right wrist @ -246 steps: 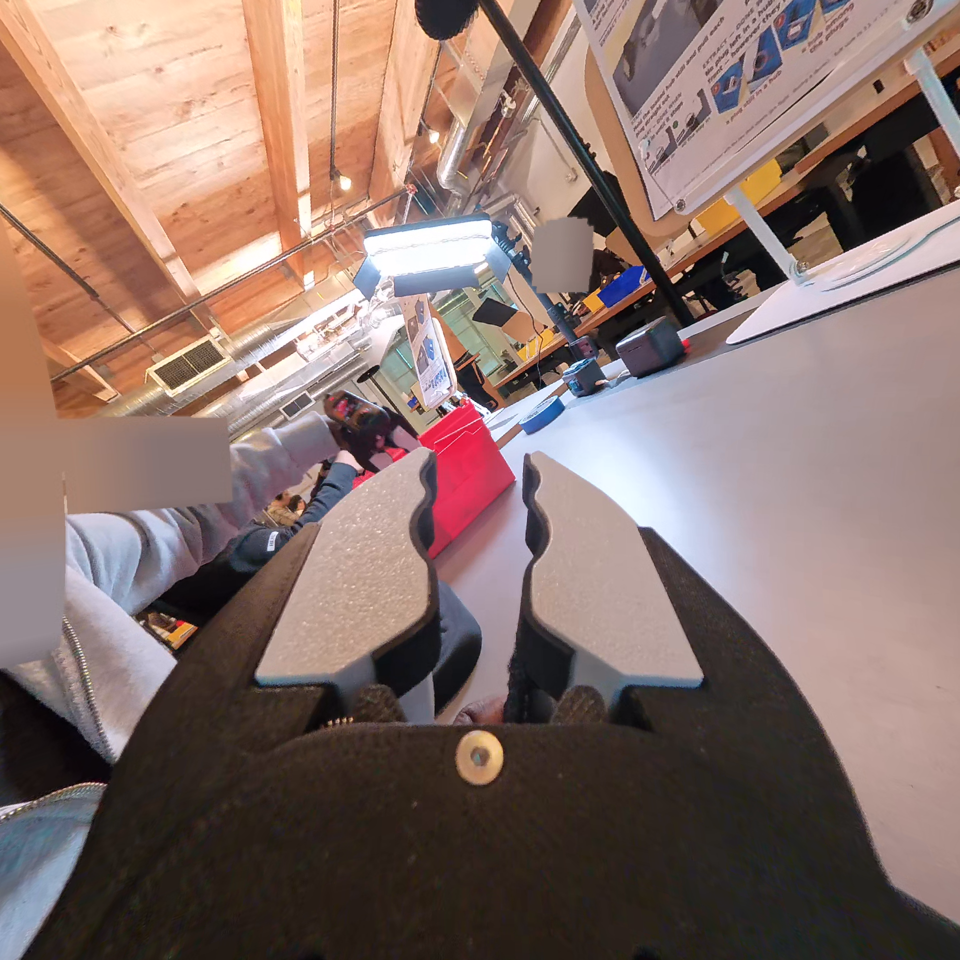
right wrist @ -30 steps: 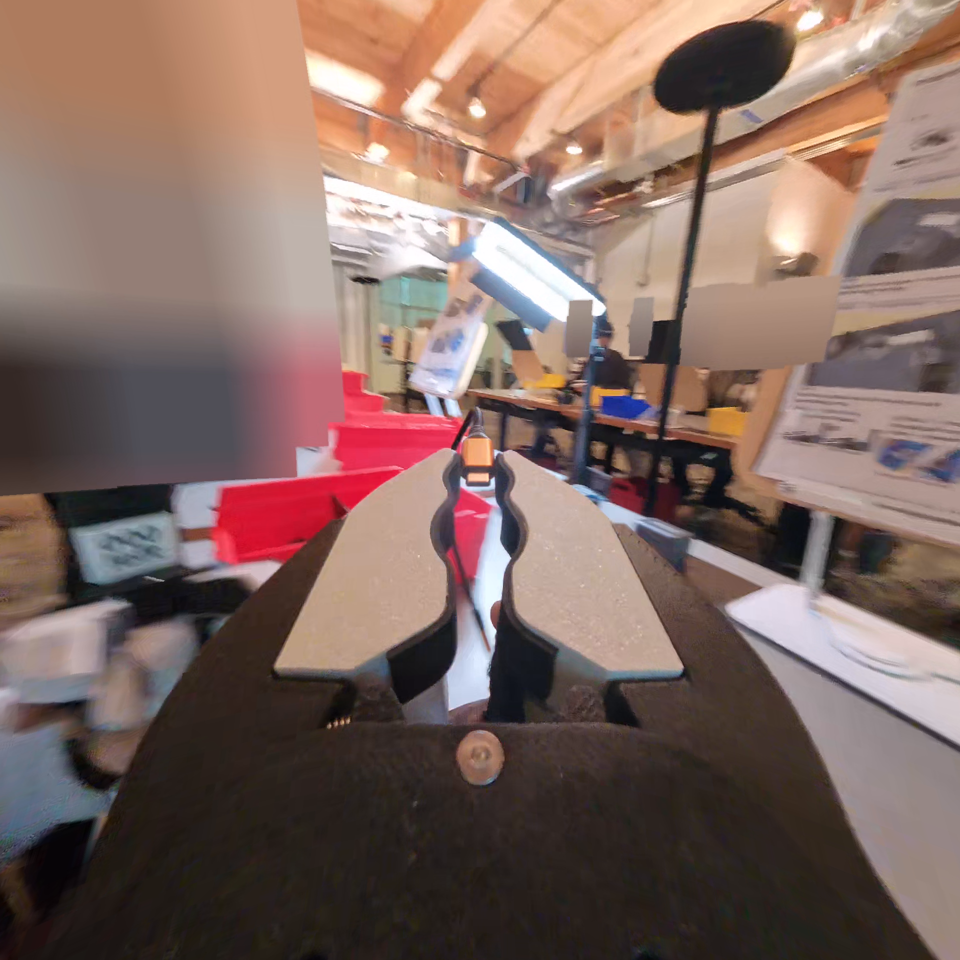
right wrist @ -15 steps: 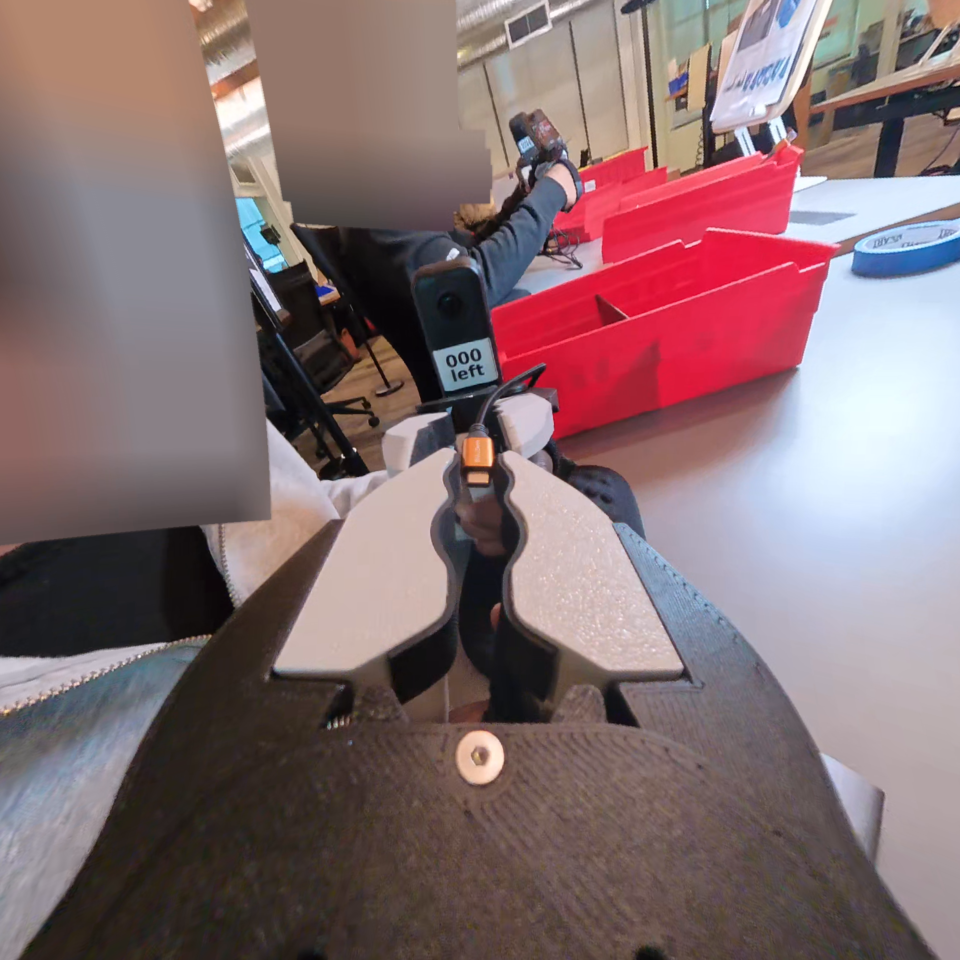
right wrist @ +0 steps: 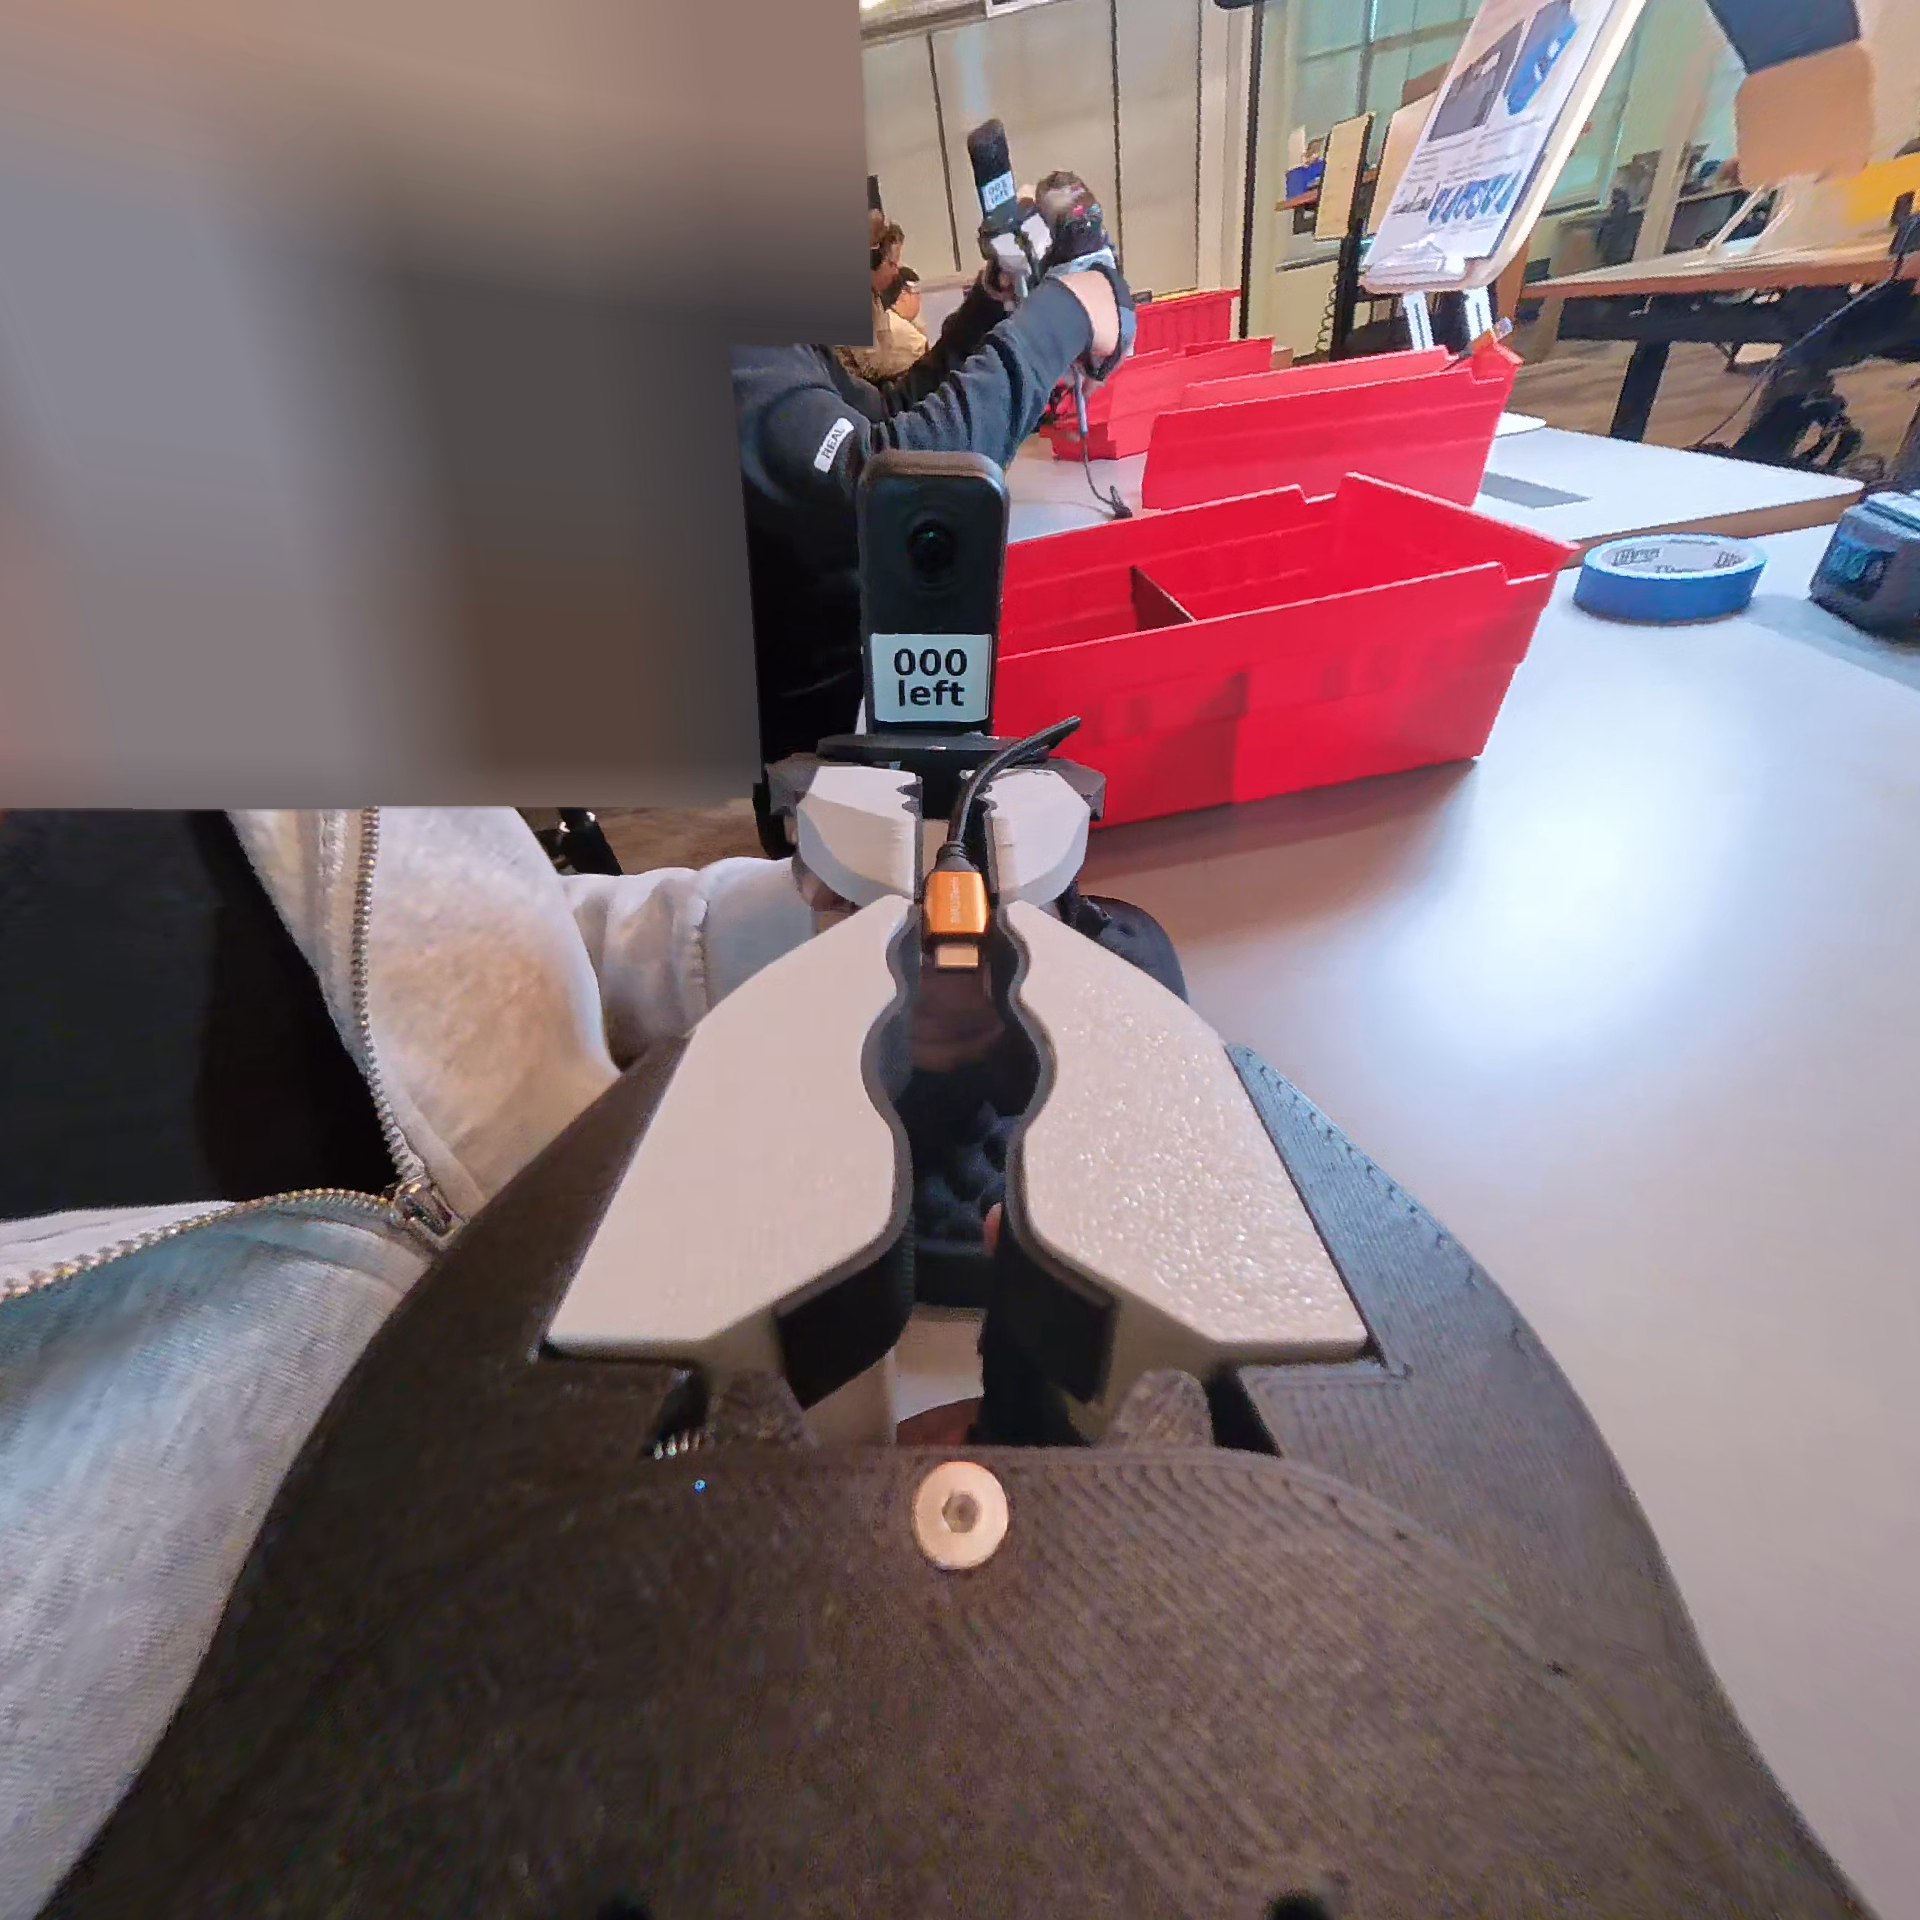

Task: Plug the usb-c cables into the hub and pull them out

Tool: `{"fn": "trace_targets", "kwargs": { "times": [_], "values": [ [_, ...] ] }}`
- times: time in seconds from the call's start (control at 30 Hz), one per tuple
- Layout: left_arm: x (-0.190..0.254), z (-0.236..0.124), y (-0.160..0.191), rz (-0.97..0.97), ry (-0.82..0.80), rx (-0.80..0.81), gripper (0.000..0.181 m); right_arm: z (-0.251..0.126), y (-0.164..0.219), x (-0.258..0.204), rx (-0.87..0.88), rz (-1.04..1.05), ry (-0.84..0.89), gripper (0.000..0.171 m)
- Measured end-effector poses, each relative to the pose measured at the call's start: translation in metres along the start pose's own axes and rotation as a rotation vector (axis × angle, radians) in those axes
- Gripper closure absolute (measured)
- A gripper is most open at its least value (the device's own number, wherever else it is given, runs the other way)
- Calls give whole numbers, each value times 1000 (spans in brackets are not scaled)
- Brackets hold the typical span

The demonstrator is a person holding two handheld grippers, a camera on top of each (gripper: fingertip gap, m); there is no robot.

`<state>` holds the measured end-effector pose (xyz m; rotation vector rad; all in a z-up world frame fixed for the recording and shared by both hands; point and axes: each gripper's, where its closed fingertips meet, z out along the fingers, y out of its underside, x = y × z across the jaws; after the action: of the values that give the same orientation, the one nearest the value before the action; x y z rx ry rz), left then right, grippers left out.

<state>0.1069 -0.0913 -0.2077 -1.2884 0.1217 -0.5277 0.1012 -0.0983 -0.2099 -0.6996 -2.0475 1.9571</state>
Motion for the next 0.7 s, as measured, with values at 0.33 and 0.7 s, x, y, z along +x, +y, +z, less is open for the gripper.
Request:
{"fn": "trace_targets", "kwargs": {
  "times": [0.33,0.7],
  "values": [
    [2,-2,-2,53,-1,22,168,-7,1,-2,47,24,1,152],
    [1,1,2,61,-12,-6,168,-7,4,-2,34,9,0,161]
  ]
}}
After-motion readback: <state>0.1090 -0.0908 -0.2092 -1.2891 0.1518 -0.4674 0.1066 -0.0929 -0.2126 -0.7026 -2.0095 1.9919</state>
